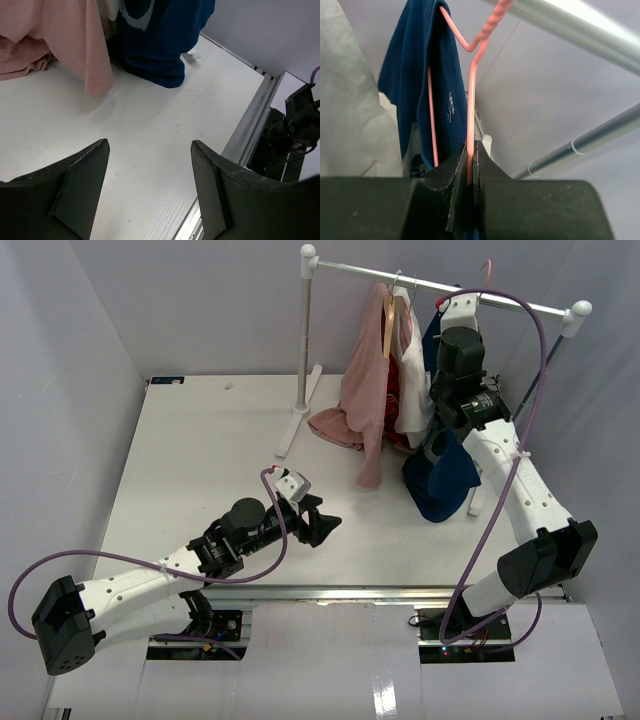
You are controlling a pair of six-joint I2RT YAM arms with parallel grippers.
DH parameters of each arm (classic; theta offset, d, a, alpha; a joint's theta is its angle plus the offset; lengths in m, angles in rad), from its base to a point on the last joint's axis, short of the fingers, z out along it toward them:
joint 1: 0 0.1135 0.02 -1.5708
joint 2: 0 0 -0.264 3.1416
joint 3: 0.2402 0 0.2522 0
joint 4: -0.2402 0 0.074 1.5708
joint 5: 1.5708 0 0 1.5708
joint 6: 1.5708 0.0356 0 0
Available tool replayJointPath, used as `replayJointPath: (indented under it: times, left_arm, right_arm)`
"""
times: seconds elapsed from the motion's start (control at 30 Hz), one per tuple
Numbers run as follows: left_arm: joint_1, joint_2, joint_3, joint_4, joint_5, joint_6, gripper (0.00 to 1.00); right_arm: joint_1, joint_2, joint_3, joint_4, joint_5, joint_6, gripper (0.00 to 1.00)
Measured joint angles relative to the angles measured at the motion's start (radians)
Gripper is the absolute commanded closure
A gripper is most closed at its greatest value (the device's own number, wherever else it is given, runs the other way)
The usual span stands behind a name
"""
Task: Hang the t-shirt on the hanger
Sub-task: Place the hanger at the clothesline.
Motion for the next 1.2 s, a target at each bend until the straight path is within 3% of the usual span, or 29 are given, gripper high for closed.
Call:
replayJointPath:
  times: [0.63,0.7,0.8,0.97,1.2]
  left_arm:
    - [-0.004,0.009,0.0,0.005,0.006,0.0,0.23]
    - [-0.004,0.009,0.0,0.006,0.008,0.0,0.23]
    - [-0.004,0.009,0.0,0.007,0.011,-0.001,0.23]
    - [-0.004,0.009,0.0,0.007,0.015,0.0,0.23]
    - [-0.004,0.009,0.0,0.006,-0.016,0.018,0.23]
  right_arm:
    - [0.0,-0.009,-0.118,0.019,0.1,0.129,0.91]
    - [0.0,-0.019,-0.141,0.026,0.116,0.138,0.82]
    - [0.0,-0.045,-0.192,0.037,0.133,0.149,0.54]
    - [-0.003,-0.119,-0.269,0.079,0.13,0.156,0.24]
    - [-0.009,-0.22,-0.277,0.066,0.085,0.178,0.05]
